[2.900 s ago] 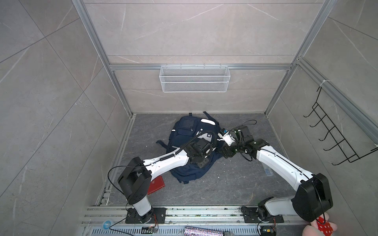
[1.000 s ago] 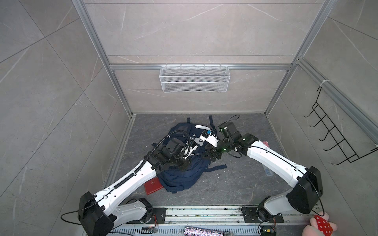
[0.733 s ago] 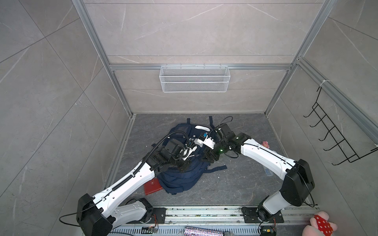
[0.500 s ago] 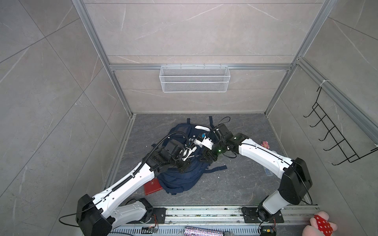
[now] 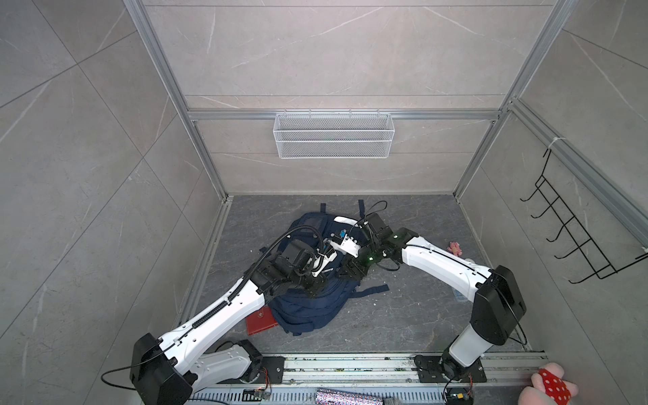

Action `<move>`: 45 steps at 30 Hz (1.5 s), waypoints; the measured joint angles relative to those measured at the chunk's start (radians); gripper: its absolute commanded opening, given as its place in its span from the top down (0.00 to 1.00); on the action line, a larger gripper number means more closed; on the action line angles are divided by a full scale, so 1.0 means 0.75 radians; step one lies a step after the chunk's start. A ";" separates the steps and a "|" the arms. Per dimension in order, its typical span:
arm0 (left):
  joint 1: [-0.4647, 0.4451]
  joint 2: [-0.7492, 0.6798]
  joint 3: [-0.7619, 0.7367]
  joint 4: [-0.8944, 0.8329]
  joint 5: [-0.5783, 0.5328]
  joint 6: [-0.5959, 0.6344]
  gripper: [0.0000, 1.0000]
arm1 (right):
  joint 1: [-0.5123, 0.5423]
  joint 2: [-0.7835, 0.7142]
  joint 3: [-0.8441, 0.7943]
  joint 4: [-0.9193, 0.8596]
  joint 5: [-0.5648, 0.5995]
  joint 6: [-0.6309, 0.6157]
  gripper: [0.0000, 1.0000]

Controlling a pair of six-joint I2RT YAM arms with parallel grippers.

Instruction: Pack the student bag

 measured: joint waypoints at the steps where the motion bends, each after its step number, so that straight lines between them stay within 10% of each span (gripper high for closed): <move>1: 0.003 0.000 -0.001 -0.004 0.006 0.000 1.00 | 0.002 0.005 0.002 -0.004 -0.001 -0.004 0.45; 13: 0.015 0.000 -0.012 -0.025 0.031 -0.010 1.00 | 0.038 0.038 0.039 -0.087 0.040 -0.098 0.80; 21: 0.026 0.000 -0.018 -0.019 0.057 -0.011 1.00 | 0.049 0.038 0.052 -0.123 0.035 -0.128 0.59; 35: 0.035 0.000 -0.030 -0.020 0.064 -0.014 1.00 | 0.055 0.055 0.063 -0.145 0.028 -0.136 1.00; 45: 0.038 0.006 -0.073 0.122 0.089 -0.069 1.00 | 0.054 -0.083 -0.048 -0.085 0.183 -0.079 1.00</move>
